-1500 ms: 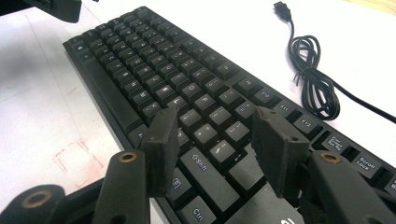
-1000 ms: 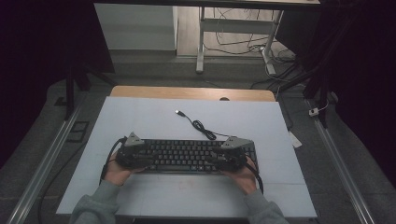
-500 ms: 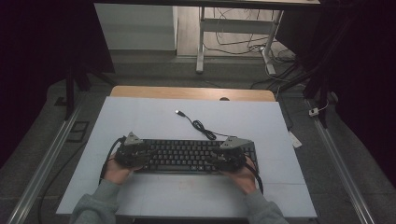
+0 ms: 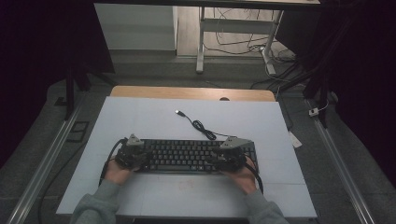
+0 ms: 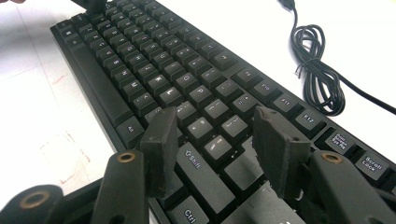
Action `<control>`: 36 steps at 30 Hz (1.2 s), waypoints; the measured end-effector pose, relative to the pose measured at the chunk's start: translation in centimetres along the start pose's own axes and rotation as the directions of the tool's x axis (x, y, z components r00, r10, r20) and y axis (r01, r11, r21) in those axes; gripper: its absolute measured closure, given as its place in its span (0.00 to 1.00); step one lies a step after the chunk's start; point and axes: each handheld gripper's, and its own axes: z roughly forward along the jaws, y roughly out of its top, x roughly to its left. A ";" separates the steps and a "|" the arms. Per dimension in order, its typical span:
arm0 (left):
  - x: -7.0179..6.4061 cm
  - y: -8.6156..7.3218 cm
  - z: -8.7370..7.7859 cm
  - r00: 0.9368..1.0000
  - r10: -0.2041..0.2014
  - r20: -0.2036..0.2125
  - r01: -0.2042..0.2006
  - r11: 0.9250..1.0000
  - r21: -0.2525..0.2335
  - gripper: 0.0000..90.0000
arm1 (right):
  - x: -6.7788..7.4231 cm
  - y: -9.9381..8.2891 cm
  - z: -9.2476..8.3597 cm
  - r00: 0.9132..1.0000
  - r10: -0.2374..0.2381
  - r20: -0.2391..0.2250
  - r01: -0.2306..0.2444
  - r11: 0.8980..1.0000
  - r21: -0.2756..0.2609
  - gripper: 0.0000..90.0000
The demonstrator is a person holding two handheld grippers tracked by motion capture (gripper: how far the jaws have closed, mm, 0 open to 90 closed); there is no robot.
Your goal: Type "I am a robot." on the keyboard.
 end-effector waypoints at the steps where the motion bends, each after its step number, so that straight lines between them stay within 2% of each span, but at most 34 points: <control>1: 0.0 0.0 0.1 1.000 0.002 -0.002 -0.002 1.000 0.002 0.99 | 0.0 0.0 0.0 1.000 0.001 0.000 -0.001 1.000 -0.001 0.56; 18: -0.1 -0.3 0.8 1.000 0.005 -0.015 -0.005 0.999 0.036 0.99 | 0.0 0.0 0.1 1.000 -0.004 0.003 0.004 1.000 0.010 0.55; 23: -0.2 -0.2 0.7 1.000 0.006 -0.018 -0.006 1.000 0.027 0.99 | 0.0 0.0 0.1 1.000 -0.006 0.001 0.006 1.000 0.008 0.55; 32: -0.2 0.4 -1.3 1.000 -0.012 0.007 0.013 0.997 -0.070 0.99 | -0.1 0.0 0.1 1.000 0.000 0.003 0.000 1.000 0.006 0.55; 36: -0.2 0.5 -1.8 1.000 -0.018 0.021 0.020 0.994 -0.103 0.89 | -0.1 0.0 0.1 1.000 -0.001 0.004 0.001 1.000 0.006 0.55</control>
